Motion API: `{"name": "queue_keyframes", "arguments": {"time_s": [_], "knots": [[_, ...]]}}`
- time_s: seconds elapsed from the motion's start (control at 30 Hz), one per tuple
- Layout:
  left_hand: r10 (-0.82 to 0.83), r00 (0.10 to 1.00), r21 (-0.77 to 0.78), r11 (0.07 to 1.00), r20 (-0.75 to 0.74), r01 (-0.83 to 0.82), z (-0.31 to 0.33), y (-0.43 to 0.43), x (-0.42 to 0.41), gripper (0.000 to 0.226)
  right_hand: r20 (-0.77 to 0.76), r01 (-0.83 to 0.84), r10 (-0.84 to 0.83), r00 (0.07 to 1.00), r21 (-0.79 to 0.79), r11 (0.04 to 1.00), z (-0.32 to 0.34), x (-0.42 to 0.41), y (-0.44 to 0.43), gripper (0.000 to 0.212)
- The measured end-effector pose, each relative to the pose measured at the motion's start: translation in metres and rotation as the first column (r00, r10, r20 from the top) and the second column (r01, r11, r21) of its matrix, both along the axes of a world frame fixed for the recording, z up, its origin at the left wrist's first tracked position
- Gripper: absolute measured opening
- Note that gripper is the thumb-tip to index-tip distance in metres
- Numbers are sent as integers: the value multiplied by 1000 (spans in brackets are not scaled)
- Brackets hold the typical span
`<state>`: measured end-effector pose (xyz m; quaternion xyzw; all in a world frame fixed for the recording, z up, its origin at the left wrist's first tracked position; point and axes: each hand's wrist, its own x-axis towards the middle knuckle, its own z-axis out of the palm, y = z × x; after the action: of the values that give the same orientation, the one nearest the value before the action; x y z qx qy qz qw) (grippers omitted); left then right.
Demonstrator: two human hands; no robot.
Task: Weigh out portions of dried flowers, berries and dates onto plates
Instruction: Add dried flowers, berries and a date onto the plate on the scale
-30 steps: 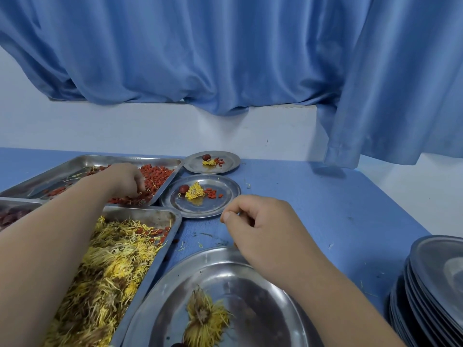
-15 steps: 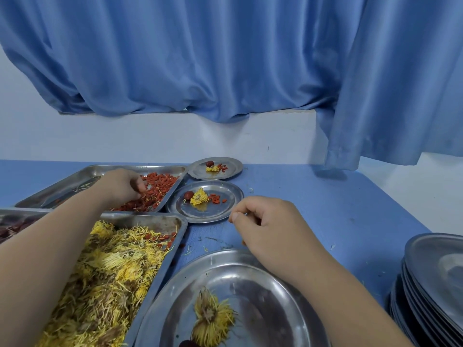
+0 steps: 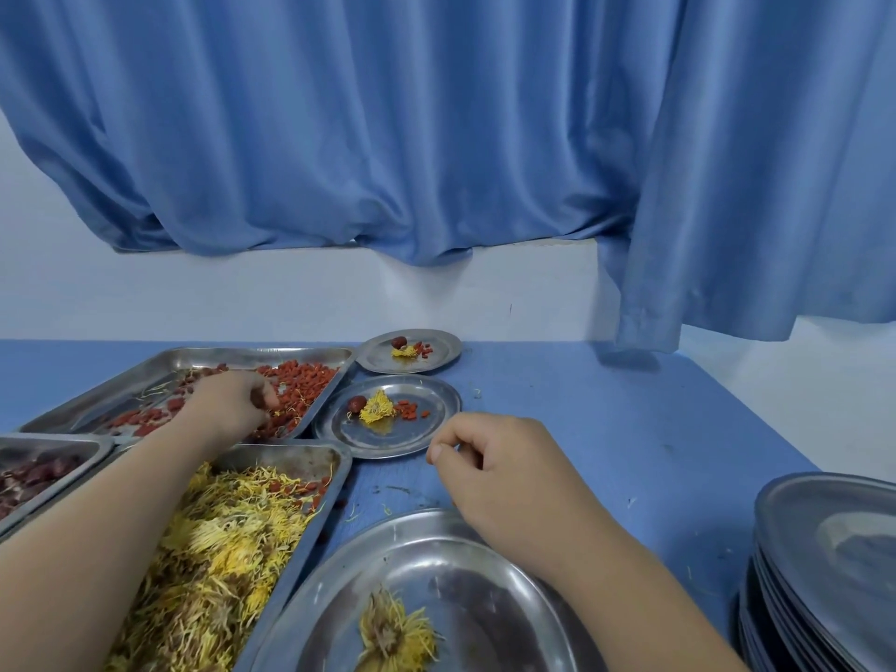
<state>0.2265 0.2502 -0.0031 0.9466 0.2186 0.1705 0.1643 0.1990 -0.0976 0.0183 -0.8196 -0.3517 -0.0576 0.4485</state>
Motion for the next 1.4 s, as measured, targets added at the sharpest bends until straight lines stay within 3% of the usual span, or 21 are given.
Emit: {"name": "queue_keyframes", "arguments": {"time_s": [0.37,0.6,0.8,0.93,1.07,1.13,1.27,1.4], "knots": [[-238,955,-165,949,178,267,38,-61,-37,19,12,60,-61,998,39,997,11,1,-4,17],[-477,857,-353,781,193,515,54,-154,-93,17,43,113,-120,992,138,984,23,2,-8,18],[-683,728,-446,632,65,633,55,-203,-109,22,120,100,-122,985,180,979,37,-6,-11,18],[-705,710,-410,649,-5,641,51,-213,-116,21,146,103,-135,980,207,973,51,-18,-15,18],[-662,746,-391,667,79,634,49,-214,-125,23,227,121,-164,960,193,974,68,-41,-16,18],[-640,761,-356,691,103,629,50,-217,-127,24,231,126,-194,953,281,951,76,-57,-15,18],[-608,788,-265,748,94,608,54,-221,-126,48,152,89,-184,971,485,870,81,-90,-19,18],[-533,839,-214,812,105,543,50,-216,-123,14,87,161,-223,971,453,877,54,-99,-39,18]]}}
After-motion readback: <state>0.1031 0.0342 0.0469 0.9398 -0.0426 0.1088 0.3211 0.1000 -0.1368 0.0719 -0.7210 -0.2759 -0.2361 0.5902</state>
